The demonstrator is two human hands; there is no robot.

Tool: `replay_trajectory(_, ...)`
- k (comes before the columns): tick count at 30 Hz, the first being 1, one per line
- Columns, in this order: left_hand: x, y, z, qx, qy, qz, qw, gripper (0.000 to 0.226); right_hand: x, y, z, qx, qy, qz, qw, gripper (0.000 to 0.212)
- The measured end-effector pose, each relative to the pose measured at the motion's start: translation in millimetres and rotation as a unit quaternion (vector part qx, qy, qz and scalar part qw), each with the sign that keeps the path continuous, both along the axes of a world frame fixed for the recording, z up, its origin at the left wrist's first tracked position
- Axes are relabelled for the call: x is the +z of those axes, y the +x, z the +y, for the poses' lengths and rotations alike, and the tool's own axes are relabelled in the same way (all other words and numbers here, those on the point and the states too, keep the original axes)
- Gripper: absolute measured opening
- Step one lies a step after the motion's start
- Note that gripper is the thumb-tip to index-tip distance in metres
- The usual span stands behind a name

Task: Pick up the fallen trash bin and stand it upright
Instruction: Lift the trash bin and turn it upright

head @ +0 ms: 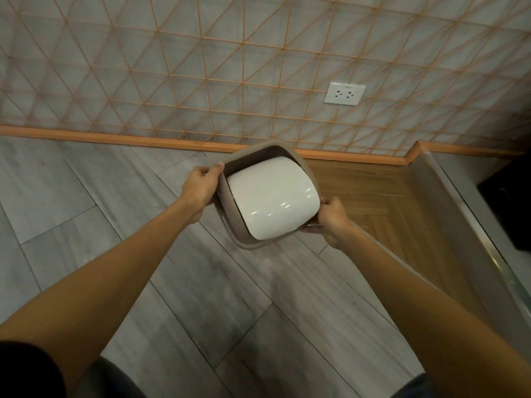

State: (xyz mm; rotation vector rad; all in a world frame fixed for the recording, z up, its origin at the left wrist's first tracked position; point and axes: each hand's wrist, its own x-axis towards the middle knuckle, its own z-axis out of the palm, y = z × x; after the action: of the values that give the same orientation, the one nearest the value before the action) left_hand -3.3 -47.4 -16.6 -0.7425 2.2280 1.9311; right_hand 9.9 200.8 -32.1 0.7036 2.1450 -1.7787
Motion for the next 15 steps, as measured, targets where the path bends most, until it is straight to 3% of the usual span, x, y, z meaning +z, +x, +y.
replay_trajectory(3,7,-3,2,-0.051,0.038,-0.013,0.998,0.06,-4,5,-8,-0.042,-0.022,-0.016,0.999,0.018)
replay_trajectory(8,1,-9,2,-0.061,0.037,-0.024,0.997,0.094,-10,7,-12,-0.083,-0.051,-0.034,0.995,0.028)
replay_trajectory(15,12,-10,29,-0.107,0.054,0.019,0.993,0.053,-14,5,-9,-0.118,-0.086,-0.037,0.989,0.041)
